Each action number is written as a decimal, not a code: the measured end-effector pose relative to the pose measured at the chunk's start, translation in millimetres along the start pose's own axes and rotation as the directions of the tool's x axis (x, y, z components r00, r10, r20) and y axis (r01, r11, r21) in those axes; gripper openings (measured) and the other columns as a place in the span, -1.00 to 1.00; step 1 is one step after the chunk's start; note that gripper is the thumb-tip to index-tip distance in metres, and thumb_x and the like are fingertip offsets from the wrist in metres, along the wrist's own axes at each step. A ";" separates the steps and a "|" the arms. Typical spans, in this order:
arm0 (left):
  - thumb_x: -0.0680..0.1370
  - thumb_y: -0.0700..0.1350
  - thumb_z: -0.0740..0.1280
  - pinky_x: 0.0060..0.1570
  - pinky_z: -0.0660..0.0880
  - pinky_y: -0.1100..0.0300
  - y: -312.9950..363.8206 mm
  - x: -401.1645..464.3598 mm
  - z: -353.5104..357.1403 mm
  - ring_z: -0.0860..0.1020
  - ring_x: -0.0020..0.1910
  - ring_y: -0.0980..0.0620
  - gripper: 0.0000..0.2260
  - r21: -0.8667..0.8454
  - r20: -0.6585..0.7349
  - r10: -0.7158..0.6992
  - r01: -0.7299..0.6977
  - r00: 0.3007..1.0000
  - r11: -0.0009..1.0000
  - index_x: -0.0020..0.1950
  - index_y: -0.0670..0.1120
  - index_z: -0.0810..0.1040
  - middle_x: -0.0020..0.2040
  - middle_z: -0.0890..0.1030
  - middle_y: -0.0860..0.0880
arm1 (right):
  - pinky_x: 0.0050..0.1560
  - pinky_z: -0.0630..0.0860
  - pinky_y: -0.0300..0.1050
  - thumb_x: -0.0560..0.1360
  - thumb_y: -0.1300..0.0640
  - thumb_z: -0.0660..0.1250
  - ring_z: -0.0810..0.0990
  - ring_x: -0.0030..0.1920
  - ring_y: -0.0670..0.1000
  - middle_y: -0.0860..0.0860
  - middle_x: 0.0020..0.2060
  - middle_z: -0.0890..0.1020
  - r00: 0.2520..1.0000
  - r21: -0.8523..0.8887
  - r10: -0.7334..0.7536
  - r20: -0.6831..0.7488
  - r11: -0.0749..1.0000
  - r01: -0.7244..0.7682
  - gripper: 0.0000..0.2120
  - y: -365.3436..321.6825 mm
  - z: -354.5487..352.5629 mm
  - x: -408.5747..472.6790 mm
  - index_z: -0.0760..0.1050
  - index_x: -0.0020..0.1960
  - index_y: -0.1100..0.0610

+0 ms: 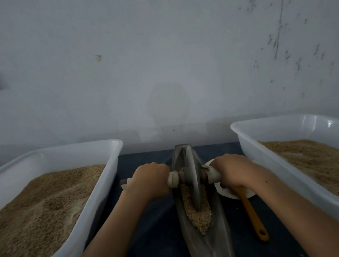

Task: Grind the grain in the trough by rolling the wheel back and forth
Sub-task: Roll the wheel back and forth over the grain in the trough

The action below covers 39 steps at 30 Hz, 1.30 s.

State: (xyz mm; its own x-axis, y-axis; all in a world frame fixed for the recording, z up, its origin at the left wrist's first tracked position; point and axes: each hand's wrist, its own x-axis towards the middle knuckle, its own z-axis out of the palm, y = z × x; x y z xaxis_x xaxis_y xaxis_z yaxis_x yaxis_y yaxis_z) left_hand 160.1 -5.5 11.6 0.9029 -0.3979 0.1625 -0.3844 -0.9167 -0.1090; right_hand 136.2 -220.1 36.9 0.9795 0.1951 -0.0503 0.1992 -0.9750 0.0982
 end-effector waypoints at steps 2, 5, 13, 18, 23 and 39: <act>0.48 -0.03 0.32 -0.21 0.36 0.22 -1.7 0.9 -1.1 0.49 -0.21 0.10 -0.89 -0.025 0.057 0.014 -0.013 0.998 1.000 -0.02 0.00 0.49 -0.13 0.57 0.05 | -0.05 0.43 -0.15 0.48 0.16 0.36 0.56 0.04 0.03 0.06 0.08 0.57 0.999 0.005 0.004 0.051 1.000 -0.004 -0.66 0.1 -1.3 -0.5 0.46 0.25 0.09; 0.47 -0.03 0.32 -0.20 0.39 0.19 -1.2 0.4 -0.4 0.52 -0.19 0.07 -0.87 -0.032 0.049 -0.003 0.004 0.999 0.999 -0.01 0.00 0.51 -0.14 0.57 0.05 | -0.03 0.43 -0.14 0.50 0.17 0.35 0.57 0.04 0.03 0.05 0.07 0.58 1.000 -0.002 0.024 0.018 1.000 -0.023 -0.70 -2.0 0.1 0.7 0.48 0.22 0.08; 0.54 -0.01 0.26 -0.21 0.31 0.17 7.0 -2.3 5.7 0.40 -0.26 0.07 -0.90 0.027 -0.213 -0.071 0.078 0.975 0.997 -0.07 0.04 0.34 -0.17 0.51 0.05 | -0.05 0.28 -0.11 0.56 0.12 0.21 0.57 0.07 0.05 -0.03 0.02 0.62 0.933 0.003 -0.014 -0.359 1.000 0.016 -0.90 -3.0 18.0 7.0 0.43 0.06 -0.01; 0.53 0.00 0.26 -0.20 0.34 0.18 4.8 -3.6 3.8 0.47 -0.23 0.06 -0.90 0.016 -0.196 -0.038 0.042 0.980 0.999 -0.03 0.01 0.41 -0.12 0.57 0.03 | -0.06 0.36 -0.14 0.52 0.18 0.26 0.58 0.04 0.04 -0.01 0.00 0.62 0.961 0.026 -0.001 -0.275 1.000 0.008 -0.88 -2.9 13.2 4.5 0.47 0.03 0.00; 0.48 -0.01 0.32 -0.14 0.39 0.18 -0.6 -2.0 -4.4 0.50 -0.16 0.07 -0.86 -0.060 0.056 0.028 -0.024 0.998 0.998 0.00 0.00 0.47 -0.09 0.58 0.03 | 0.04 0.48 -0.10 0.49 0.17 0.34 0.58 0.04 0.03 0.03 0.05 0.60 0.998 0.010 0.008 -0.059 1.000 -0.008 -0.72 -1.0 5.2 4.5 0.50 0.18 0.04; 0.54 0.01 0.25 -0.20 0.32 0.17 7.4 -4.8 5.7 0.54 -0.16 0.01 -0.85 0.033 -0.254 -0.036 0.046 0.966 0.998 0.05 -0.01 0.41 -0.10 0.58 0.01 | -0.13 0.29 -0.11 0.58 0.12 0.18 0.59 0.01 0.05 -0.02 -0.03 0.62 0.922 0.004 -0.006 -0.387 1.000 0.008 -0.94 -4.0 22.3 9.1 0.42 0.00 0.00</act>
State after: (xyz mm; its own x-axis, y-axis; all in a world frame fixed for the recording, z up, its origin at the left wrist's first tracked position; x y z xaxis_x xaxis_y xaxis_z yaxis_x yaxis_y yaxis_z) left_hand 154.0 -10.2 4.4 0.8375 -0.3607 0.4104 -0.3359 -0.9323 -0.1338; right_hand 143.7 -216.8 13.9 0.9137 0.2263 0.3375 0.2065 -0.9739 0.0942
